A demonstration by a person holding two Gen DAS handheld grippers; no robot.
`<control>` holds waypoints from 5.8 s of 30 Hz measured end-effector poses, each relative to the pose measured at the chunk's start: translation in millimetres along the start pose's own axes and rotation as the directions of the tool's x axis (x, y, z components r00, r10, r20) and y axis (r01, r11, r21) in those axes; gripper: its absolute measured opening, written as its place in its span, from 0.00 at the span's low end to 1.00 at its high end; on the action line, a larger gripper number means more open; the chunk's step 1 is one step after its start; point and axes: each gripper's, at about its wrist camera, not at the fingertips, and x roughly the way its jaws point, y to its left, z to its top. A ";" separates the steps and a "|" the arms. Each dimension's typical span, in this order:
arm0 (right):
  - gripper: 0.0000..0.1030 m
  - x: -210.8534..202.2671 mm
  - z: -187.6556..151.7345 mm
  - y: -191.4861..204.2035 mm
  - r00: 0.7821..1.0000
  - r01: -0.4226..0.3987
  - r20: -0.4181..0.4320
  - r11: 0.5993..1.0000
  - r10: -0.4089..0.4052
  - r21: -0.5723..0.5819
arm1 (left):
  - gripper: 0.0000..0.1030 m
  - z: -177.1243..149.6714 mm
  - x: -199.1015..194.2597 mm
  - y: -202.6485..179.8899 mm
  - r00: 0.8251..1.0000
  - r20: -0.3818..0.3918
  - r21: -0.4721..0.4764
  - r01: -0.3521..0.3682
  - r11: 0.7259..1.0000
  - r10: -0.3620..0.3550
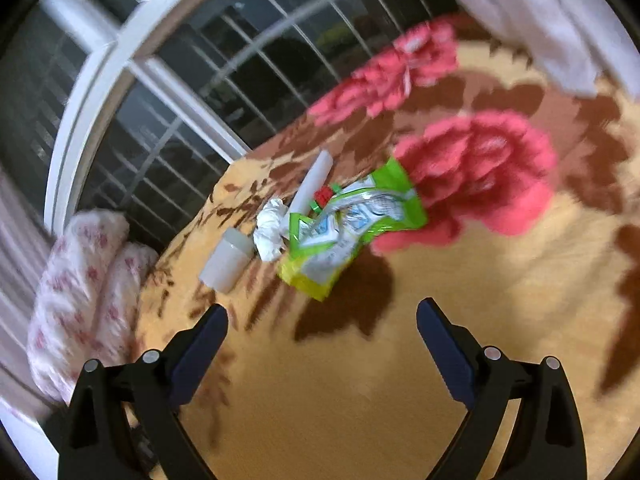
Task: Collect trash
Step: 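Grasp the black cloth with the left gripper, then grasp the green snack wrapper with the right gripper while the left holds the cloth, then lower both tools over the orange bin and open both grippers, then grasp the red-green toy block car with the right gripper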
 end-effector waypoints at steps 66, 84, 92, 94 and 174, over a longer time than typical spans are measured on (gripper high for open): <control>0.34 -127.9 -330.3 -2.6 0.925 -0.140 -0.340 0.683 -0.168 -0.717 | 0.52 -238.7 -115.1 -31.1 0.970 -0.217 0.261 0.165 0.951 -0.109; 0.41 -65.0 -344.2 -38.7 0.796 -0.129 -0.525 0.765 -0.300 -0.632 | 0.55 -270.4 -43.3 -24.3 0.870 -0.492 0.238 0.172 0.956 -0.034; 0.61 -68.2 -338.9 -42.1 0.809 -0.082 -0.499 0.781 -0.311 -0.619 | 0.77 -274.5 -40.6 -29.4 0.868 -0.497 0.261 0.174 0.950 -0.022; 0.62 -69.2 -336.8 -40.9 0.816 -0.070 -0.488 0.787 -0.308 -0.613 | 0.77 -274.0 -40.9 -29.1 0.868 -0.495 0.257 0.174 0.951 -0.025; 0.37 128.2 45.6 39.7 0.948 0.292 0.073 0.750 -0.311 -0.594 | 0.93 35.1 103.9 -16.3 0.961 -0.250 0.109 -0.091 0.990 0.116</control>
